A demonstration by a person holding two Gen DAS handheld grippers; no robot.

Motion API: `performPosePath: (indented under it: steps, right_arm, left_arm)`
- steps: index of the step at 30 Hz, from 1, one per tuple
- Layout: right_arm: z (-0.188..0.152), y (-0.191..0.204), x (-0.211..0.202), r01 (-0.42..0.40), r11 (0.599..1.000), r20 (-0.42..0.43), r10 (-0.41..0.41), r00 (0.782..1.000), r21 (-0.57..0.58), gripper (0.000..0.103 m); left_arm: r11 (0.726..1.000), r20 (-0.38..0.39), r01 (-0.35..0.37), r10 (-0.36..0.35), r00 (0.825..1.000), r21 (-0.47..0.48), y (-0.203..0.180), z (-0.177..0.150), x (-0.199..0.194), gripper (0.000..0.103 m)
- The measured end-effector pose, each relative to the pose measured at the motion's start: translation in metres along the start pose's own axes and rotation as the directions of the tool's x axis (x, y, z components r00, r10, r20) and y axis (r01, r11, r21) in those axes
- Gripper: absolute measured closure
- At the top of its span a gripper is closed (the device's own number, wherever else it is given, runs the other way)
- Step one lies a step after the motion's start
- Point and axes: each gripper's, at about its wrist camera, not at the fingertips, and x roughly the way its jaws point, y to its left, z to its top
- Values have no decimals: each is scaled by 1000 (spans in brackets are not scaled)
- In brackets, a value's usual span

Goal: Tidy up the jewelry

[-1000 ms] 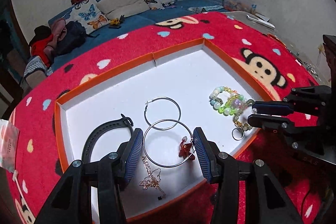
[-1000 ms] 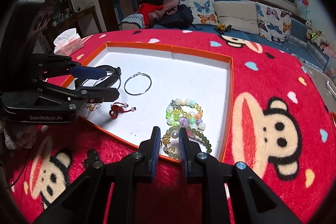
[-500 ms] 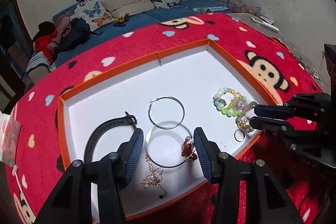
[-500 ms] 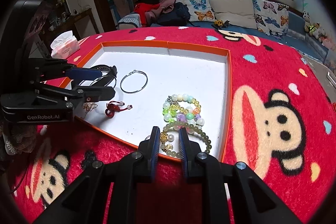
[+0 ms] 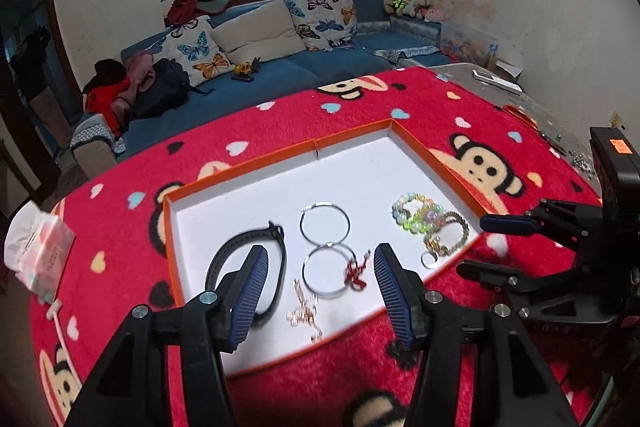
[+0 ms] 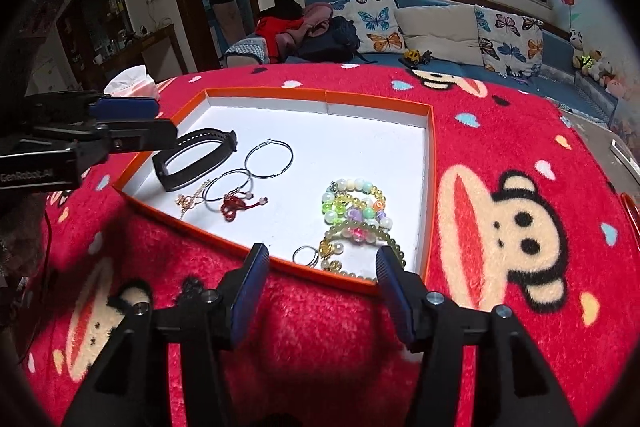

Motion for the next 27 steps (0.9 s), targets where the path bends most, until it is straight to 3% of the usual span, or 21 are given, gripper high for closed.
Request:
performPosePath:
  steps: [11,18,27]
  right_arm:
    - [-21,16,-24,40,999,17,-40,999,2,40]
    - [-36,32,-40,61,998,33,-61,998,-11,34]
    - [-53,37,-56,51,997,55,-55,997,61,33]
  left_arm:
    - [994,-29,-66,64,998,-90,-8,-59,-31,44]
    - [980,-61,-158,152,986,-118,-19,-97,-47,44]
    - [974,-71,-148,137,988,-174,-28,-126,-62,44]
